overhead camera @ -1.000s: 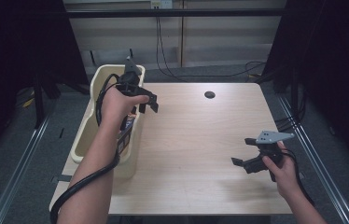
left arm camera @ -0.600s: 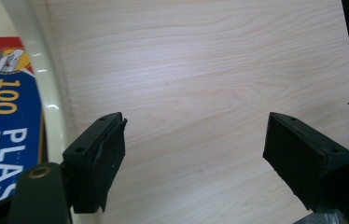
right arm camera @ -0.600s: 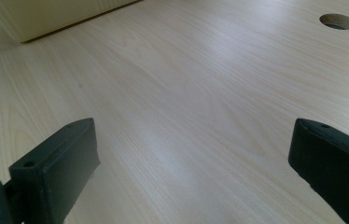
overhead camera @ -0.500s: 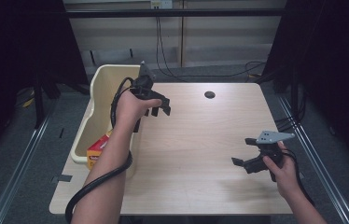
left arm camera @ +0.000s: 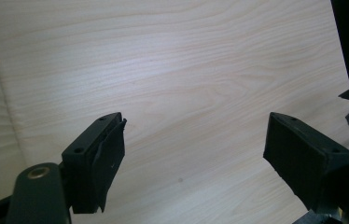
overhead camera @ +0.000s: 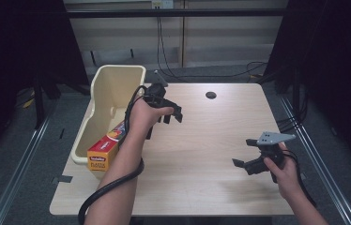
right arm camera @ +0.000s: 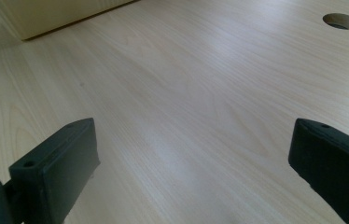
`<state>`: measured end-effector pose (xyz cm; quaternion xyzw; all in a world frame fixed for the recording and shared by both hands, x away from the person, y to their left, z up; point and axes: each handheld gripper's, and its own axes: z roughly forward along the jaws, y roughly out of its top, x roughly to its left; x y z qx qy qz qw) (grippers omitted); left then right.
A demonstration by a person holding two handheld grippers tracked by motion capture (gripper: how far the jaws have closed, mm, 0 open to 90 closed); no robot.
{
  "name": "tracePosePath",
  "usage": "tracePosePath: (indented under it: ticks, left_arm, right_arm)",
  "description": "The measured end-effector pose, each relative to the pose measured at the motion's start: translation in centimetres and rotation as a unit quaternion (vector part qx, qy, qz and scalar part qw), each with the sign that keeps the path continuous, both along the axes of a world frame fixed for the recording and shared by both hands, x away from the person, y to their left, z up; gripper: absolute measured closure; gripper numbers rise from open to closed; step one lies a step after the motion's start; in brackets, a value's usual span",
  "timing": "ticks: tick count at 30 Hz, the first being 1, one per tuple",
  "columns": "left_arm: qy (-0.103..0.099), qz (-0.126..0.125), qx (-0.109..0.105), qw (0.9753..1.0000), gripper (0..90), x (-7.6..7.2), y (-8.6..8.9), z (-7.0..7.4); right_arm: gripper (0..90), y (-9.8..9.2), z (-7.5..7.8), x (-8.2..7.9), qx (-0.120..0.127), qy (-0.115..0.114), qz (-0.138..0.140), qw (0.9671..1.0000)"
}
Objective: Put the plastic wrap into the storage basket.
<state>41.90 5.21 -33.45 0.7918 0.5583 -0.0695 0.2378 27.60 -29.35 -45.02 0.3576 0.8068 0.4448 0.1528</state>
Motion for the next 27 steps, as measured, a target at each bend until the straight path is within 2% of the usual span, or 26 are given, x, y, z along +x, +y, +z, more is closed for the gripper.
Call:
tracePosePath:
  ticks: [2, 10, 12, 16, 18, 25, 27]
  left_arm:
    - [0.0, -0.002, -0.007, 1.0, 19.8, 0.0, -0.1, -0.4]
    - [-0.009, -0.008, -0.006, 0.9999, 18.2, -0.2, -1.1, -1.9]
    - [-0.005, -0.013, -0.013, 0.9998, 18.0, -0.4, -1.6, -2.4]
    - [-0.009, -0.018, -0.006, 0.9998, 17.8, -0.5, -2.2, -3.1]
    - [-0.007, -0.02, -0.014, 0.9997, 17.5, -0.6, -2.4, -3.4]
    - [-0.01, -0.029, -0.014, 0.9994, 17.1, -1.0, -3.1, -4.6]
    - [-0.018, -0.036, -0.004, 0.9992, 16.7, -1.2, -3.2, -4.9]
  right_arm:
    - [1.2, 0.0, 0.0, 0.0, -0.001, 0.0, 0.001, 1.0]
    - [1.2, 0.1, -0.1, 0.1, -0.004, 0.003, 0.001, 1.0]
    - [1.2, 0.2, -0.2, 0.1, -0.003, 0.003, 0.002, 1.0]
    - [1.2, 0.2, -0.1, 0.0, -0.005, 0.002, 0.002, 1.0]
    - [1.2, 0.2, -0.1, 0.0, -0.005, 0.001, 0.002, 1.0]
    - [1.2, 0.3, -0.3, 0.1, -0.008, 0.004, 0.008, 0.9999]
    - [1.2, 0.3, -0.3, 0.1, -0.009, 0.003, 0.009, 0.9999]
